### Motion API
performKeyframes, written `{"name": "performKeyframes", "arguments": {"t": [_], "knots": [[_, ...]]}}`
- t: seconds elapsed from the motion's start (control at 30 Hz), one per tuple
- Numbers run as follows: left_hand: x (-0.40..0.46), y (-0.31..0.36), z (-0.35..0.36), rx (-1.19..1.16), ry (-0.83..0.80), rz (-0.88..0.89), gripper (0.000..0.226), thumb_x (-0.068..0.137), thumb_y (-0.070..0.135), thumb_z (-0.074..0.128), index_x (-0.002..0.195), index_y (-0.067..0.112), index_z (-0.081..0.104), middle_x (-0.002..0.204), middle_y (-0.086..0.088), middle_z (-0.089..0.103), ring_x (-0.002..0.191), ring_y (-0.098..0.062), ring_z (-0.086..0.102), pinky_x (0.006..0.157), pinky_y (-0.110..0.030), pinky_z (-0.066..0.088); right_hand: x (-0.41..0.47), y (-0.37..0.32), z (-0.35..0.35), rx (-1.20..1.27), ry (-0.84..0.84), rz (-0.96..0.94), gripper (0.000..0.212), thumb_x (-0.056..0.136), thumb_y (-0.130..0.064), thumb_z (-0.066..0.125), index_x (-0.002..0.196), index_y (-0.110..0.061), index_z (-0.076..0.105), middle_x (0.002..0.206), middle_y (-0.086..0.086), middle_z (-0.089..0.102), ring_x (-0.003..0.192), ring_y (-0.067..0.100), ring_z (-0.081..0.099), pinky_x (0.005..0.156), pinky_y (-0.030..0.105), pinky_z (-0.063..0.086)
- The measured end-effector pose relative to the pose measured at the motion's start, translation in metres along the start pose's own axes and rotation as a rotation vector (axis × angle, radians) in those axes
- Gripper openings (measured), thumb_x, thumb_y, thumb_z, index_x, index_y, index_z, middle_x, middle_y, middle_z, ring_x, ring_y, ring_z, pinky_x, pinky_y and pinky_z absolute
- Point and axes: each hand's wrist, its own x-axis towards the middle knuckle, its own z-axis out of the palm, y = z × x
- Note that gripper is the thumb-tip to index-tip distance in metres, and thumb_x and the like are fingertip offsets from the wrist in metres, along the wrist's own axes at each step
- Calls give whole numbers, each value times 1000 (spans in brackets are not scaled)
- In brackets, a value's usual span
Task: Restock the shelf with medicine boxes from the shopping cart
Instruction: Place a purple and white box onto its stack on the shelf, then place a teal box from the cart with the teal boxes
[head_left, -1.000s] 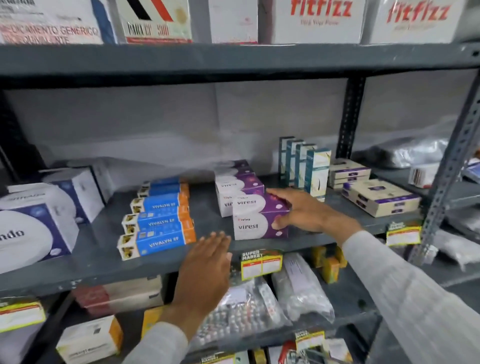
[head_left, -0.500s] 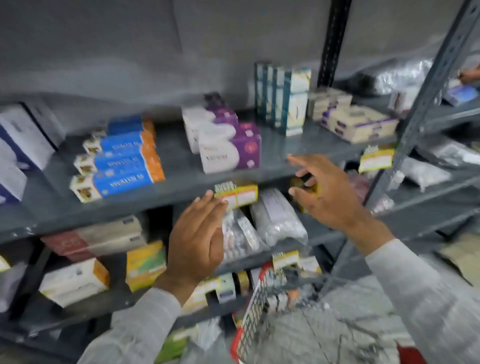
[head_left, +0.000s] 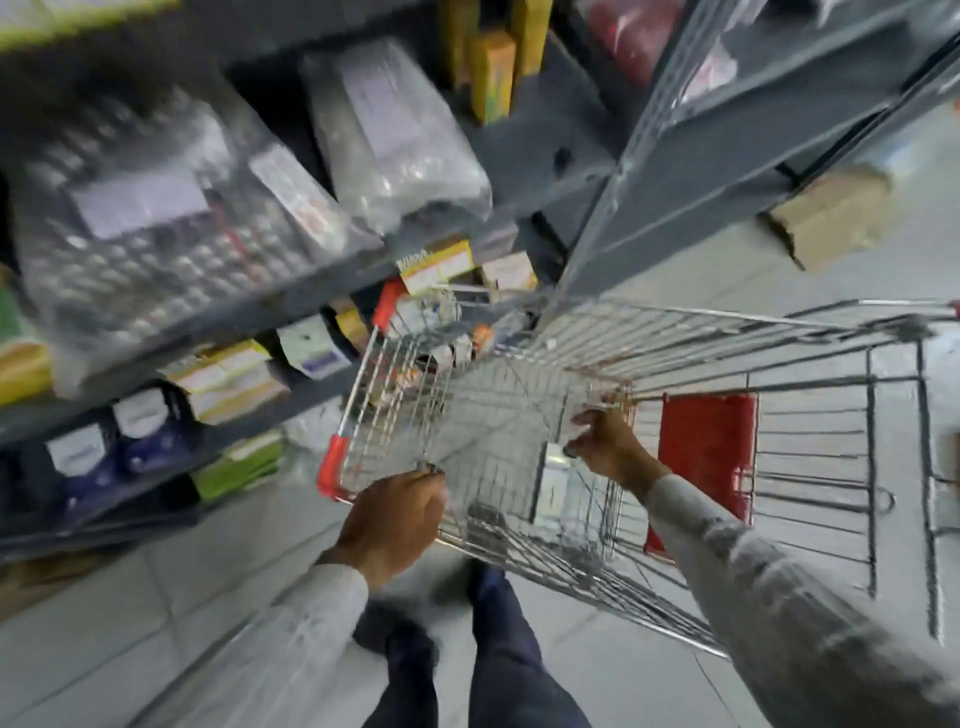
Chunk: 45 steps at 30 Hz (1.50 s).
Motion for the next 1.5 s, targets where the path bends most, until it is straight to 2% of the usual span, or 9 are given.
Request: {"name": "performKeyframes", "arguments": {"t": [0.13, 0.23, 0.3, 0.47, 0.63, 0.9, 1.03, 1.3, 1.5], "knots": [[9, -5, 25, 73, 54, 7, 33, 98, 30, 45, 115, 23, 73, 110, -1, 78, 97, -29, 74, 79, -39, 59, 70, 102, 56, 37, -154, 245, 47, 62, -16, 82, 105, -15, 63, 107, 23, 74, 66, 23, 59, 59, 35, 46], [13, -13, 30, 88, 64, 28, 45, 99, 36, 38, 126, 23, 72, 123, 0, 76, 110, -21, 72, 91, -35, 58, 74, 109, 84, -30, -84, 264, 55, 74, -23, 84, 122, -7, 64, 116, 15, 71, 95, 28, 67, 81, 39, 55], [15, -15, 31, 84, 53, 24, 51, 100, 40, 33, 129, 22, 71, 128, 1, 74, 118, -19, 69, 95, -35, 57, 75, 107, 100, -14, 16, 266, 51, 79, -26, 82, 121, -5, 62, 113, 12, 69, 107, 30, 66, 81, 31, 49], [14, -16, 33, 45, 57, 7, 52, 98, 40, 34, 125, 20, 74, 125, -2, 75, 125, -19, 66, 100, -38, 54, 92, 105, 133, 43, 144, 261, 63, 76, -41, 85, 125, -9, 61, 110, 1, 71, 100, 25, 69, 74, 23, 47], [15, -15, 31, 49, 58, 0, 51, 97, 38, 36, 126, 19, 73, 126, -4, 75, 125, -20, 66, 99, -37, 54, 93, 95, 139, 69, 163, 240, 48, 80, -22, 82, 122, -7, 64, 112, 10, 76, 72, 12, 59, 55, 15, 41], [6, 6, -2, -39, 15, 8, 46, 102, 31, 44, 145, 22, 57, 143, -3, 65, 127, -24, 62, 105, -38, 50, 13, 18, 90, -29, 224, -77, 48, 78, -29, 80, 118, -13, 59, 102, 2, 72, 79, 20, 64, 59, 24, 50], [-7, 35, -80, -36, 266, 59, 41, 102, 24, 54, 142, 25, 61, 144, 2, 64, 132, -16, 59, 110, -22, 35, -53, -52, 39, 27, 335, -245, 41, 75, -35, 80, 108, -21, 59, 99, 2, 73, 81, 26, 66, 64, 30, 47], [-22, 103, -311, 118, 1074, 399, 39, 90, 10, 65, 129, 11, 71, 135, -6, 70, 131, -21, 60, 116, -37, 41, -186, -213, -97, 214, 674, -777, 40, 66, -40, 85, 89, -27, 55, 77, -4, 70, 73, 23, 69, 65, 43, 54], [-1, 140, -406, 385, 1011, 322, 46, 92, 18, 60, 138, 10, 62, 144, -13, 62, 142, -32, 49, 120, -46, 33, -254, -323, -175, 320, 850, -1045, 39, 70, -41, 86, 91, -32, 54, 74, -11, 68, 68, 2, 64, 57, 17, 46]]}}
